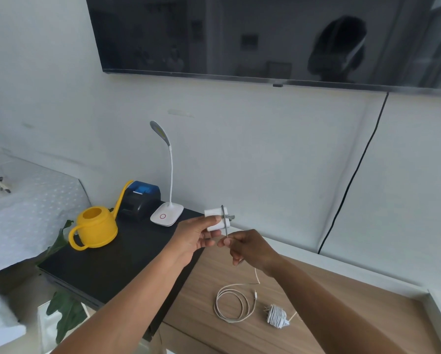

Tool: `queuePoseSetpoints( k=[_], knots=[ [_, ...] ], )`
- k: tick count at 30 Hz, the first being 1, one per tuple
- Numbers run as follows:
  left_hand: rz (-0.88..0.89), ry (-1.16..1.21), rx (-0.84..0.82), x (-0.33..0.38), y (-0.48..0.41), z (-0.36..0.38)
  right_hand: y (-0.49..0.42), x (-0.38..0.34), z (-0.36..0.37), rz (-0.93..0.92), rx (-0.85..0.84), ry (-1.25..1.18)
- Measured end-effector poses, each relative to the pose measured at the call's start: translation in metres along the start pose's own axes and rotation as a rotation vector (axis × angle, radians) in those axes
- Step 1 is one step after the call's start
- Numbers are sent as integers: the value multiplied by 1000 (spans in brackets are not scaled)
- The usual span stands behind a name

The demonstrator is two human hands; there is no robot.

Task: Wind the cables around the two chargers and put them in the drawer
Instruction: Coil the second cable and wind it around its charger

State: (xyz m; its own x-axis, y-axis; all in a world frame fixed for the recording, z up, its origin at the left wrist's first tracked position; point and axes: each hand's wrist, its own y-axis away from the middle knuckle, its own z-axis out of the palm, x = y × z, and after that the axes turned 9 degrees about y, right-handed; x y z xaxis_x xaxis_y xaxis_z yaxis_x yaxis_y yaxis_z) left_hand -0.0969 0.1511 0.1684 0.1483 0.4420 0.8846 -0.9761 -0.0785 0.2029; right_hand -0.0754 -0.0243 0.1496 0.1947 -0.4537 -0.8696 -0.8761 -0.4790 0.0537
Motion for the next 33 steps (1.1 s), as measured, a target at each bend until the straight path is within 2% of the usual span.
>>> queuePoseSetpoints(
  k=[4,6,13,14,20,23,30,33],
  knots=[
    [-28,-31,-65,0,1,1,-5,2,-8,-42,14,16],
    [-39,-90,-106,3,2,0,-9,2,-16,-40,24,107],
    [-90,-271,-337,10,7,-4,-26,-14,-42,-57,46,819],
    [-97,-309,-345,10,8,-5,-29,-15,-46,-60,41,865],
    [-94,-525,-257,12,7,-15,-37,-29,-66,-84,33,936],
    [-65,-620,-186,10,3,-19,-33,-40,-64,-22,29,827],
    [65,-634,4,13,-6,-18,-22,-49,-35,-11,108,750],
    [98,-544,67,13,-11,-19,-17,-50,-25,-12,188,663]
  ],
)
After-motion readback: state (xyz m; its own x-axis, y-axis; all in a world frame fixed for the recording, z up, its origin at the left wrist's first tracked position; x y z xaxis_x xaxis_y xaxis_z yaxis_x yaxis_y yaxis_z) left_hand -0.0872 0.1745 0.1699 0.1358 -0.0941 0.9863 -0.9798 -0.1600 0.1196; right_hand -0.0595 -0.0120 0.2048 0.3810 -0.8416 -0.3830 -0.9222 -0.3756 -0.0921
